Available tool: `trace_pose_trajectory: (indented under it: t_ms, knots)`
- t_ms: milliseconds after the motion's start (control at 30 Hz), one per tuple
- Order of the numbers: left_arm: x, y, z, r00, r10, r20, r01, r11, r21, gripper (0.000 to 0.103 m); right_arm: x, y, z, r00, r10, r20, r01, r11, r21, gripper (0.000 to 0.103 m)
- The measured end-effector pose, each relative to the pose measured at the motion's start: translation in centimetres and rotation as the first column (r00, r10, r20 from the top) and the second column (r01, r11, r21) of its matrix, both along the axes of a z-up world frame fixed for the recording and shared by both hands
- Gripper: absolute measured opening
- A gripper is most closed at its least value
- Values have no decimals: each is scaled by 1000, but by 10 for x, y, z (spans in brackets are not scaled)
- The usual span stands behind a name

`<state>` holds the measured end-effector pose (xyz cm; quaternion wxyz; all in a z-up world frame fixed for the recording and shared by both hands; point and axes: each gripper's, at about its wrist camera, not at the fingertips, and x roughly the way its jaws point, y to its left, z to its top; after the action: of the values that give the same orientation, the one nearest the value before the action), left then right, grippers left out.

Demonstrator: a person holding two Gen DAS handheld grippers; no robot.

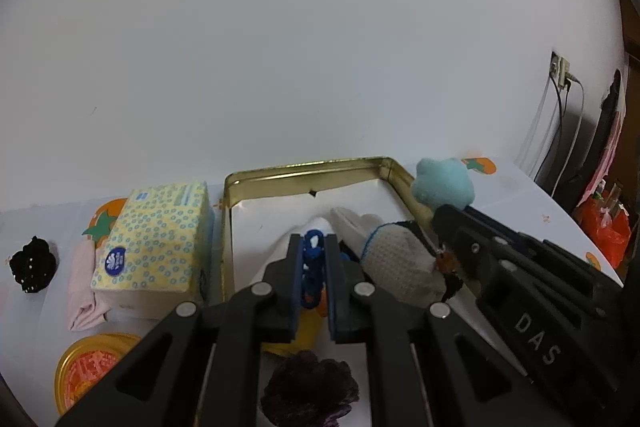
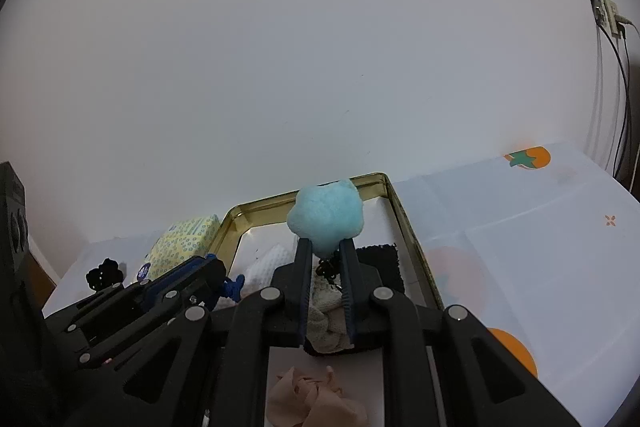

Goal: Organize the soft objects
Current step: 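Carry the blue toy and teal ball over the gold tray and open both tools, then withdraw both open tools from the tray toward the black scrunchie and pink cloth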

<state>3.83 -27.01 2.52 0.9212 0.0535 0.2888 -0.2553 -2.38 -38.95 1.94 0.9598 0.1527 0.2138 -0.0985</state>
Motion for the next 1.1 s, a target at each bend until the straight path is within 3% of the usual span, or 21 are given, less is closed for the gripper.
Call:
trace_pose_trajectory:
  t_ms: [500,567,933,1033,1100]
  knots:
    - [1,7,-2,999,43,10,-43,999,21,14,7,1,-7,998,52,-39,-51,999,13,17]
    - [0,8,-1,999,50,18,-50,999,19,35,8,2,-6,998,55,-41,-54,998,11,17]
    - [-1,26,11,984,165,73,-164,986,-19,86,-2,-1,1,999,29,18,-29,999,17,18]
    - [-2,34,14,971,218,103,-216,976,-30,96,-4,-4,2,1000,-6,28,5,1000,24,33]
    - [-2,42,17,963,248,109,-243,968,-61,102,-7,-9,2,998,-46,39,45,998,39,58]
